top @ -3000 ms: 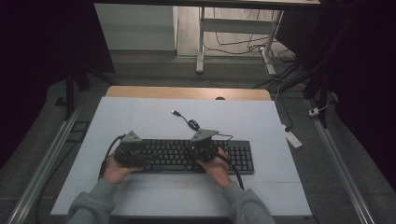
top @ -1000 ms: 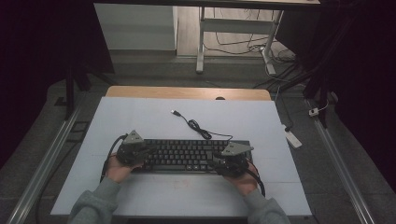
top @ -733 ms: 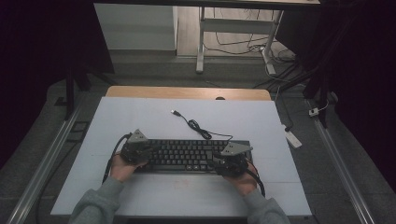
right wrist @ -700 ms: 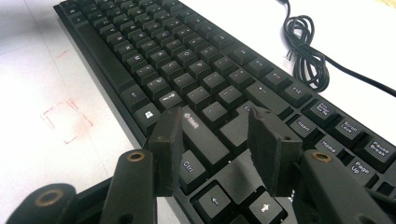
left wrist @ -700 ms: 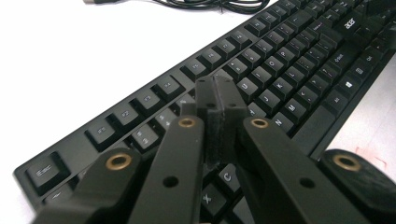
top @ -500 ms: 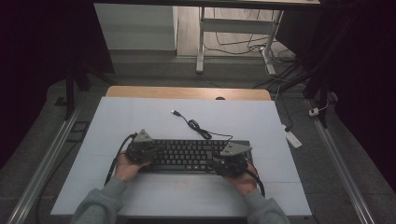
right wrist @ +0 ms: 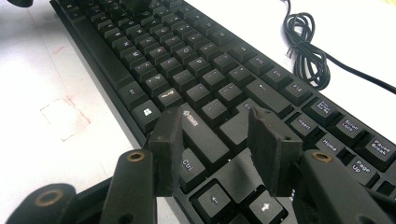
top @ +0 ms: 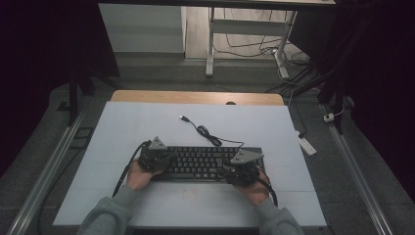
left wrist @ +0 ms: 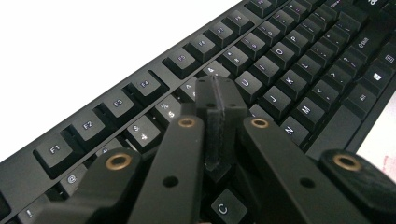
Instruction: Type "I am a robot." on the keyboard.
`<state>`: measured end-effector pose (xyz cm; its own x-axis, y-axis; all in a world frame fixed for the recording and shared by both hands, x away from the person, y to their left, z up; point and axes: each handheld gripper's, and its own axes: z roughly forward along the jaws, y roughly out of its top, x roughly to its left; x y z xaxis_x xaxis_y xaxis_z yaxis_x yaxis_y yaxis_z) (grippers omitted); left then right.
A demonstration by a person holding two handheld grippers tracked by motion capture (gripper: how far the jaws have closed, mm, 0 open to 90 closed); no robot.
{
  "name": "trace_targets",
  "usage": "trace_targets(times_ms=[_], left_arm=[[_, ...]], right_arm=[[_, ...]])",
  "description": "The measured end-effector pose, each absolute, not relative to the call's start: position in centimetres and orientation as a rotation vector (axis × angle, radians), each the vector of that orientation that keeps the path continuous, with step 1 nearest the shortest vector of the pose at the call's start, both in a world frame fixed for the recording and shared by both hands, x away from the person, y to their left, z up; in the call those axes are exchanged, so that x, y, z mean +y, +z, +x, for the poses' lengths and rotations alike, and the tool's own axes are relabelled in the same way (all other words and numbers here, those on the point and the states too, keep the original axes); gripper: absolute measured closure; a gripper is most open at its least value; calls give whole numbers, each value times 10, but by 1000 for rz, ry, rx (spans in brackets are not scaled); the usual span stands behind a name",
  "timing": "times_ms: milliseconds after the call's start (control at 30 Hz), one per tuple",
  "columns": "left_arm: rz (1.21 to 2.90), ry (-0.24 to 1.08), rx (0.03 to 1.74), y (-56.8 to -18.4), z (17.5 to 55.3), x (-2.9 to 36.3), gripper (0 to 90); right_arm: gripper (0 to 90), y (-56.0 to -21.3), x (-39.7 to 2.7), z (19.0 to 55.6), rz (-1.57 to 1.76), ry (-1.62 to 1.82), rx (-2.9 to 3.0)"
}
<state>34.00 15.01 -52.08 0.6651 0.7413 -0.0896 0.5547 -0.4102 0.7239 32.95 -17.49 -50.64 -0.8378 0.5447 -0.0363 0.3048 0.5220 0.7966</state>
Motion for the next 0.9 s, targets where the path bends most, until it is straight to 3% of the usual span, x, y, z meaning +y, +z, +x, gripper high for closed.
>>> trace_targets(times_ms=[900], left_arm=[[2117,331,1004,-522,341,149,887]], right_arm=[[557,-506,-176,330,714,1223,2477]])
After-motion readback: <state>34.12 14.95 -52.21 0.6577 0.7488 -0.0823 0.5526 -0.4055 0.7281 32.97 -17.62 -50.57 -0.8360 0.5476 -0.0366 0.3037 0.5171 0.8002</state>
